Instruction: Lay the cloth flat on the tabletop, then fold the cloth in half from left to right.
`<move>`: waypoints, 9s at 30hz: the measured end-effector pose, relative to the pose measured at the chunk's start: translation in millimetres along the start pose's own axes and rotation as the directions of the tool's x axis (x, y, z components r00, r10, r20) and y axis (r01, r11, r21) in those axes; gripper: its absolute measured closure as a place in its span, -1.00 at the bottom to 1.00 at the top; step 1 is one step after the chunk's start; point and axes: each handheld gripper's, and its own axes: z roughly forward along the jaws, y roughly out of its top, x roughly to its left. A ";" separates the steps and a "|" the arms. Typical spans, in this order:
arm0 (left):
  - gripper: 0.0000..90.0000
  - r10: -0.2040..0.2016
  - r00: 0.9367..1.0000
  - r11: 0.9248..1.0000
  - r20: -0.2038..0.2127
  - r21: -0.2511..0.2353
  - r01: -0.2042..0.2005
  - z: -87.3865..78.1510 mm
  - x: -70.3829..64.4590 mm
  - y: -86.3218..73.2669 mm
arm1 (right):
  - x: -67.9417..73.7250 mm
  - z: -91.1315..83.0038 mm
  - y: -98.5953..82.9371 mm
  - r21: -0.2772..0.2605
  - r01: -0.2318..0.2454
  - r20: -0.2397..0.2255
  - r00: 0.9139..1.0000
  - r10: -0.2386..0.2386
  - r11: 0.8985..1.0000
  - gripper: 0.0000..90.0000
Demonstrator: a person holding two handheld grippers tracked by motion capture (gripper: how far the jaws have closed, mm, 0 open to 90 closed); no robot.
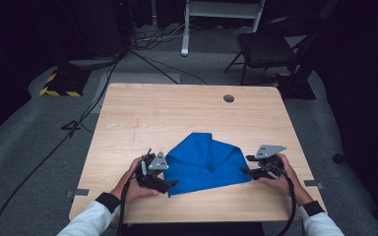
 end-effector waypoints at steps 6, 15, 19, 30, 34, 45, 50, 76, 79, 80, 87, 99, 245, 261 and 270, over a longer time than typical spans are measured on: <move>-0.48 -0.021 1.000 0.998 -0.017 0.064 0.022 15.6 7.8 -7.3 | 2.4 8.3 -2.4 0.038 -0.003 -0.026 1.000 0.004 0.999 0.00; -0.56 -0.023 1.000 0.997 -0.014 0.079 0.024 17.9 21.9 -11.1 | 6.2 5.2 -6.7 0.038 -0.004 -0.051 0.999 0.006 0.999 0.01; -0.57 -0.036 0.999 0.997 -0.020 0.065 0.037 17.2 28.5 -13.8 | 12.8 3.2 -8.1 0.040 0.002 -0.071 0.997 0.001 0.999 0.01; -0.54 -0.058 0.996 0.998 -0.061 0.024 0.059 8.3 48.7 -7.1 | 29.4 3.5 5.7 0.021 0.052 -0.071 0.996 -0.051 0.998 -0.03; -0.55 -0.031 0.998 0.999 -0.051 -0.017 0.030 6.4 44.0 8.4 | 34.0 8.2 23.0 -0.020 0.062 -0.069 0.996 -0.063 0.998 0.00; -0.39 0.075 0.996 0.997 0.046 0.011 -0.076 52.4 26.7 51.8 | 56.5 45.7 61.7 -0.042 0.102 -0.134 0.985 -0.106 0.994 0.09; -0.24 0.093 0.993 0.995 0.067 0.026 -0.095 70.6 23.1 62.3 | 64.1 60.0 70.1 -0.015 0.111 -0.122 0.986 -0.112 0.994 0.13; 0.91 0.058 0.998 0.998 -0.012 -0.037 -0.058 59.8 53.2 66.4 | 29.2 39.2 73.2 -0.039 0.067 0.078 0.995 -0.064 0.997 0.98; 0.91 0.002 0.999 0.997 -0.046 -0.077 -0.005 46.2 72.3 64.2 | 11.8 31.5 73.7 -0.056 0.032 0.119 0.993 -0.025 0.998 0.98; 0.91 -0.008 0.998 0.996 -0.054 -0.085 0.004 43.6 76.9 64.1 | 4.8 29.2 74.1 -0.052 0.030 0.144 0.989 -0.023 0.998 0.98; 0.93 -0.064 0.991 0.991 -0.115 -0.128 0.049 34.4 104.5 65.3 | -27.4 25.0 79.2 -0.057 -0.019 0.214 0.976 0.031 0.998 0.98; 0.92 -0.186 0.962 0.975 -0.201 -0.157 0.155 35.0 152.7 61.1 | -81.2 39.7 88.1 -0.043 -0.133 0.327 0.935 0.139 0.990 0.98; -0.58 -0.225 0.935 0.973 -0.273 -0.107 0.203 -5.8 130.4 11.7 | 132.1 88.5 110.1 -0.115 0.211 -0.156 0.961 -0.227 0.971 -0.06; -0.52 -0.297 0.912 0.955 -0.283 -0.099 0.280 32.4 168.2 26.6 | 155.1 118.3 134.3 -0.119 0.235 -0.167 0.953 -0.253 0.965 -0.04; -0.46 -0.352 0.891 0.936 -0.286 -0.096 0.339 55.3 178.8 32.2 | 156.4 126.9 135.4 -0.111 0.239 -0.160 0.954 -0.255 0.965 0.02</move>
